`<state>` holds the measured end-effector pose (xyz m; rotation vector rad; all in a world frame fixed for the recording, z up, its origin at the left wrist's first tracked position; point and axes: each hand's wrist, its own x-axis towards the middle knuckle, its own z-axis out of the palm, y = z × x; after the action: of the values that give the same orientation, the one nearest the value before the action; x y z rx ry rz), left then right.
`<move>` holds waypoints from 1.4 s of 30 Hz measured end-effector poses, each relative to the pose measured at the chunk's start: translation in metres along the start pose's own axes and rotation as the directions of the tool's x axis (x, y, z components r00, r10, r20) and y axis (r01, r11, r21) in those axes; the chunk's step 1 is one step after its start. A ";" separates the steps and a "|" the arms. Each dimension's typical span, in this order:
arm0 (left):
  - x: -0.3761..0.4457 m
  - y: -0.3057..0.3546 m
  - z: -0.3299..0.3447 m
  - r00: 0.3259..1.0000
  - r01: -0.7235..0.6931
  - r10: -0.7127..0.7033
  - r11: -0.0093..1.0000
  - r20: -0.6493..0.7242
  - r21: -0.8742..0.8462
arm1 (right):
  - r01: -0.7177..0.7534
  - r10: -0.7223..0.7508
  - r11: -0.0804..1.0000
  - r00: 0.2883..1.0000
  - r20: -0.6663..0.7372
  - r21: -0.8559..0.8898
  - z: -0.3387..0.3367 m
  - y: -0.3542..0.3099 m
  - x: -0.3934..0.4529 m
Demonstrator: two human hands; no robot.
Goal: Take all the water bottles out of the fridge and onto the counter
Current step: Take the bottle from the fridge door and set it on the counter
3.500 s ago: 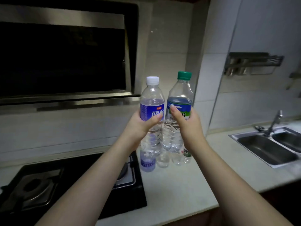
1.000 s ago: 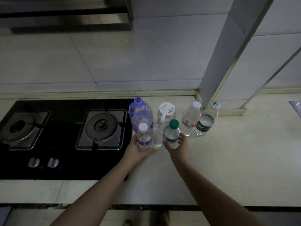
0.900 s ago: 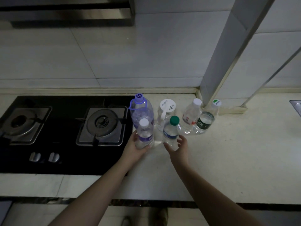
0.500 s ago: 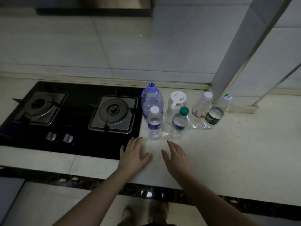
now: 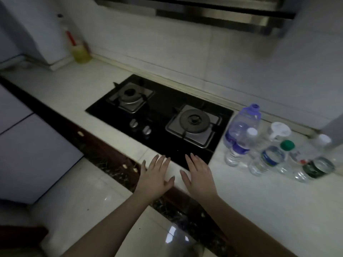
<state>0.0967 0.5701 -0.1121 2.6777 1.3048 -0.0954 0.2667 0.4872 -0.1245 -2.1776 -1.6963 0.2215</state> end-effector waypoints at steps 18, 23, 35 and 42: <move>-0.224 -0.213 -0.093 0.798 0.503 -0.531 0.847 -0.286 -0.171 | 0.448 -0.453 0.891 0.890 0.053 0.073 0.034 -0.281 0.009; -0.258 -0.255 -0.123 0.708 0.591 -0.615 0.785 -0.347 -0.184 | 0.554 -0.558 0.828 0.829 0.043 0.086 0.032 -0.347 0.025; -0.258 -0.345 -0.156 0.535 0.757 -0.750 0.630 -0.390 -0.173 | 0.760 -0.759 0.646 0.632 0.153 0.066 0.066 -0.485 0.118; -0.257 -0.405 -0.189 0.420 0.847 -0.809 0.512 -0.411 -0.142 | 0.839 -0.841 0.536 0.521 0.143 0.094 0.070 -0.554 0.162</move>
<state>-0.3824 0.6488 0.0601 1.8225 2.7347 0.3654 -0.2144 0.7710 0.0389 -1.0791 -2.6180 0.1420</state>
